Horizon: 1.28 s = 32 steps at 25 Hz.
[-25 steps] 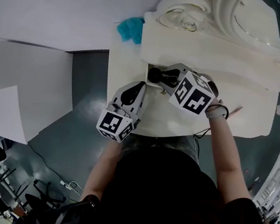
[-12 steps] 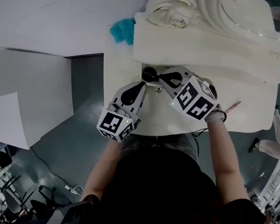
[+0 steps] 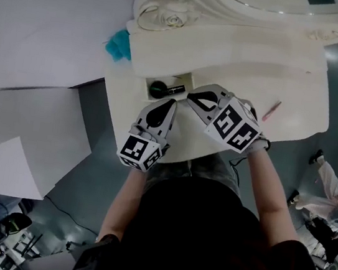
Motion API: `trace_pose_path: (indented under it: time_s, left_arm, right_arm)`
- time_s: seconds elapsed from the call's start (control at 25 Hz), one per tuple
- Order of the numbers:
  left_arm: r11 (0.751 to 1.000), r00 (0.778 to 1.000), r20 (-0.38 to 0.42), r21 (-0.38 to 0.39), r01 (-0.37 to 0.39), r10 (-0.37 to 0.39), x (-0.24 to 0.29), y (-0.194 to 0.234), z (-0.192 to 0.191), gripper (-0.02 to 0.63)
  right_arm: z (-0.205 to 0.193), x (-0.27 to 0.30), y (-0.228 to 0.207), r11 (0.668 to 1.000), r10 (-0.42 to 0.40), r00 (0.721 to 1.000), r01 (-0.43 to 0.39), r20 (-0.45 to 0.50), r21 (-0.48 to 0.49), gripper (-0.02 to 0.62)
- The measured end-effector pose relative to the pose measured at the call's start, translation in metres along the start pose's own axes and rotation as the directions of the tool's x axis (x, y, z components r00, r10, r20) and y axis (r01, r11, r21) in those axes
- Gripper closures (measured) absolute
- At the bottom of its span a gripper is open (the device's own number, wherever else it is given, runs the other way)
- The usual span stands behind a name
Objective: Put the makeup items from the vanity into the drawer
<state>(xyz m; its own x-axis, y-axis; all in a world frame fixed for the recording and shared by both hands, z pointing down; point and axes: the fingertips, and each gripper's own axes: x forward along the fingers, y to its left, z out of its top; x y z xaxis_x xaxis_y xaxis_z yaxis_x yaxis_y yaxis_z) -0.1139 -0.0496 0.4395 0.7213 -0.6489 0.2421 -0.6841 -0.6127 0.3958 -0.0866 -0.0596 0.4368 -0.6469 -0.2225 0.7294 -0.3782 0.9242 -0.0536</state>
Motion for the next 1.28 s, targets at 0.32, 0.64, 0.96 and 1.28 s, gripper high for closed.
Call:
trace_pose_path:
  time_s: [0.32, 0.64, 0.96, 1.28]
  left_arm:
    - [0.993, 0.994, -0.042, 0.042, 0.106, -0.104, 0.028, -0.042, -0.002, 0.594]
    - [0.984, 0.983, -0.069, 0.046, 0.175, -0.172, 0.046, -0.076, -0.009, 0.594]
    - [0.965, 0.962, -0.113, 0.056, 0.255, -0.248, 0.061, -0.115, -0.023, 0.594]
    - [0.933, 0.926, -0.165, 0.059, 0.354, -0.341, 0.082, -0.155, -0.038, 0.595]
  right_arm:
    - [-0.024, -0.038, -0.001, 0.993, -0.083, 0.996, 0.078, 0.043, 0.091, 0.574]
    - [-0.049, -0.068, 0.001, 0.981, -0.148, 0.987, 0.139, 0.066, 0.134, 0.574]
    - [-0.082, -0.102, 0.009, 0.953, -0.221, 0.973, 0.202, 0.061, 0.224, 0.574]
    - [-0.118, -0.132, 0.01, 0.91, -0.305, 0.951, 0.275, 0.05, 0.31, 0.574]
